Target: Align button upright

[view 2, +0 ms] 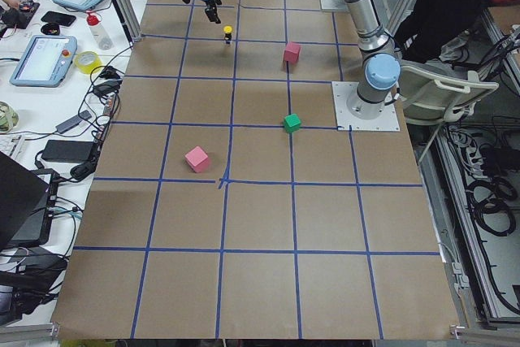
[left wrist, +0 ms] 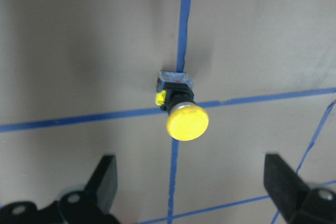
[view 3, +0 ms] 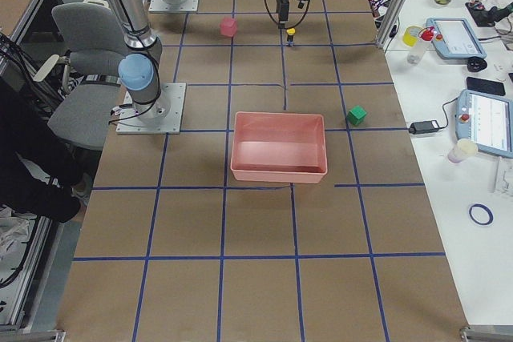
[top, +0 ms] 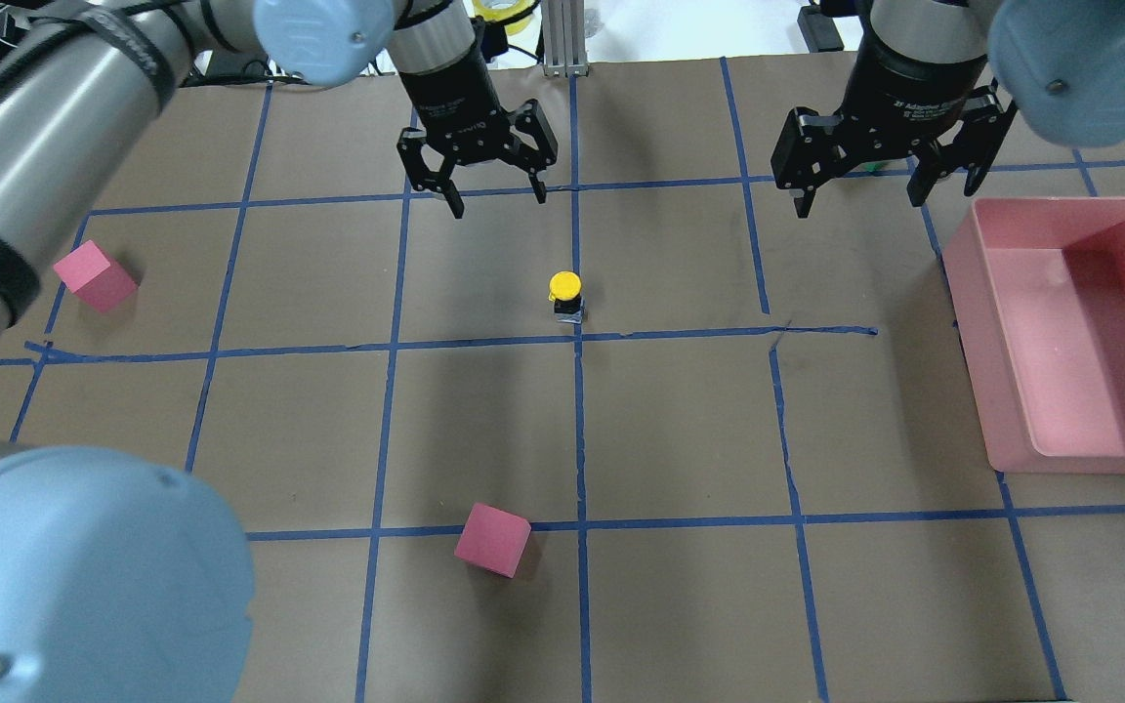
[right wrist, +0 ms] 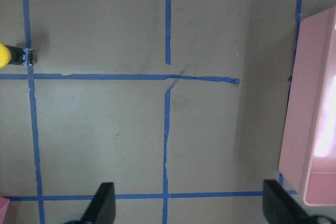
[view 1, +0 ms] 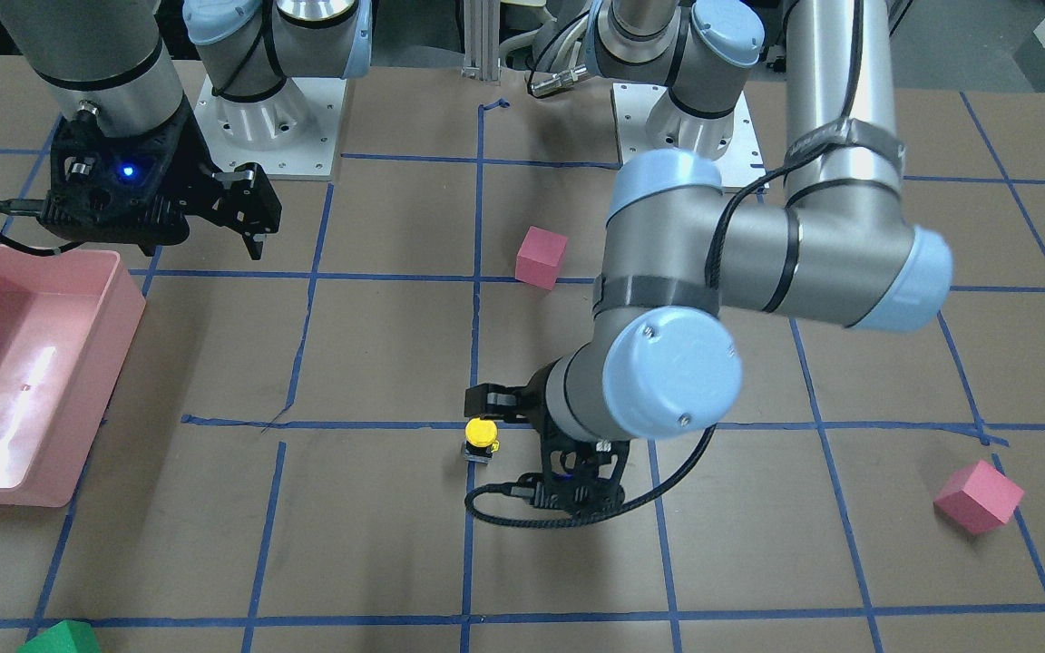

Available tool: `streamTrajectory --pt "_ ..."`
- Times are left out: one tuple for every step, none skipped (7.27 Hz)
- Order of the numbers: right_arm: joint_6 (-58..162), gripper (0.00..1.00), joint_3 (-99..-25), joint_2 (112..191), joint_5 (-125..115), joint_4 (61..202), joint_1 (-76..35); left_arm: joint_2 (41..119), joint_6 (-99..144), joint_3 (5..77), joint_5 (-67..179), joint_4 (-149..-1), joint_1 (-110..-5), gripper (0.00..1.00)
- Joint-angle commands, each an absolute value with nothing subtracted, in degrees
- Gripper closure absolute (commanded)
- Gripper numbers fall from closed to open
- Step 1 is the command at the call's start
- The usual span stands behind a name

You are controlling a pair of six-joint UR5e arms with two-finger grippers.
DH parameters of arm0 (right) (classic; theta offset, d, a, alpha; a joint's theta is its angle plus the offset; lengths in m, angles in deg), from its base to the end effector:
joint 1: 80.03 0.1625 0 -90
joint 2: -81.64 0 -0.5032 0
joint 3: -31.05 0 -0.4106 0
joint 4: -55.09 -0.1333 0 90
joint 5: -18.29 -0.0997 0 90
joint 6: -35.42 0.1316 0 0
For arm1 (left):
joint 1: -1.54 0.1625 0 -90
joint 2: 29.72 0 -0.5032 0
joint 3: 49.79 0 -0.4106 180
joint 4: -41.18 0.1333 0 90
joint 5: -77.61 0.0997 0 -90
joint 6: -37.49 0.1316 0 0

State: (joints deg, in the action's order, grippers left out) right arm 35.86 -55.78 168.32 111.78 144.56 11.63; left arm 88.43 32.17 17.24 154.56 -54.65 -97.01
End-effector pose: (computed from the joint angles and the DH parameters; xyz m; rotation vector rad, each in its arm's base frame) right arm 0.1408 -0.5340 0.5313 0.0334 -3.0802 -0.0166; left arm -0.2682 -0.6875 0.4242 -0.0502 -2.9218 -0.3199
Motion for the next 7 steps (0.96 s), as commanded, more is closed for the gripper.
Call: streamTrajectory --pt "35.9 0.00 -55.8 168.3 111.9 144.4 11.6 75.9 35.6 21.8 158.1 -57.1 -94.0 0.00" --pt "35.9 0.00 -55.8 168.3 111.8 144.0 11.6 70.1 37.7 24.2 158.8 -56.6 -93.7 0.00" --pt "35.9 0.00 -55.8 168.4 112.0 143.9 11.6 66.2 38.2 24.9 159.6 -55.1 -93.1 0.00" --pt "35.9 0.00 -55.7 168.7 112.1 143.9 11.6 63.4 38.5 25.5 159.8 -53.8 -93.1 0.00" --pt "35.9 0.00 -55.8 168.6 112.1 143.9 11.6 61.5 38.7 26.7 159.7 -54.1 -93.2 0.00" --pt "35.9 0.00 -55.8 168.6 112.0 143.9 11.6 59.7 40.0 30.7 159.4 -52.4 -92.9 0.00" --pt "35.8 0.00 -56.0 168.6 111.9 143.8 11.6 57.8 42.2 35.4 159.4 -47.1 -92.9 0.00"
